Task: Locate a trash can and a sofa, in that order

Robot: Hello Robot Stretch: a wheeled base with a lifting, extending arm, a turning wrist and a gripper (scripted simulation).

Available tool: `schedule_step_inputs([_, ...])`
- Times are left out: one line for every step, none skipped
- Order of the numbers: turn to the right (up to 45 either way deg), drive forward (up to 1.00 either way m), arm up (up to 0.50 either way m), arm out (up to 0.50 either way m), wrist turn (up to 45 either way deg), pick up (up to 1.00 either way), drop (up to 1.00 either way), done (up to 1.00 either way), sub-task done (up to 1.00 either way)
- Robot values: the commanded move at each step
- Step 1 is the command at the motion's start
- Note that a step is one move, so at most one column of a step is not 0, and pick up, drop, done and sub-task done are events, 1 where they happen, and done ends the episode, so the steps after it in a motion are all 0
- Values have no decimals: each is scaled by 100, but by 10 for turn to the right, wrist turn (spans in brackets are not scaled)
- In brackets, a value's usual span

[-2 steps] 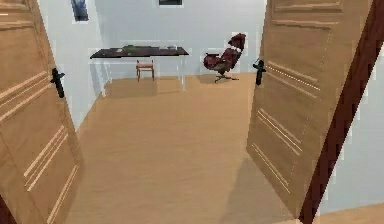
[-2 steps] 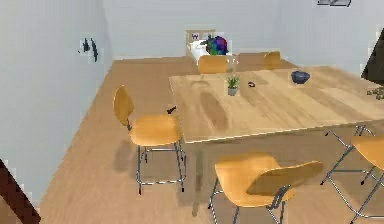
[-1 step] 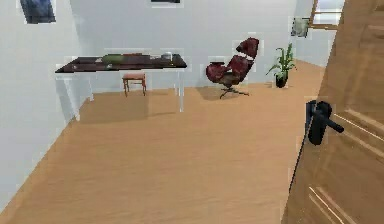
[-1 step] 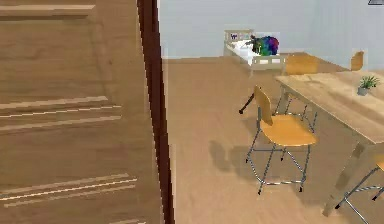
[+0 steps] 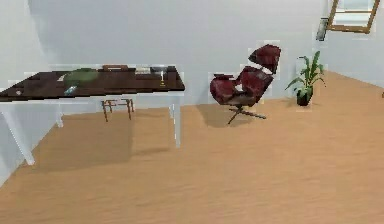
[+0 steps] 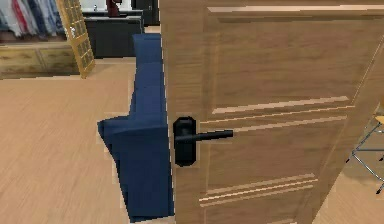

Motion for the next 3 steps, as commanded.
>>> schedule_step_inputs([-30, 0, 0, 0, 0, 0, 0, 0, 0])
schedule_step_inputs([0, 20, 0, 0, 0, 0, 0, 0, 0])
schedule_step_inputs([360, 0, 0, 0, 0, 0, 0, 0, 0])
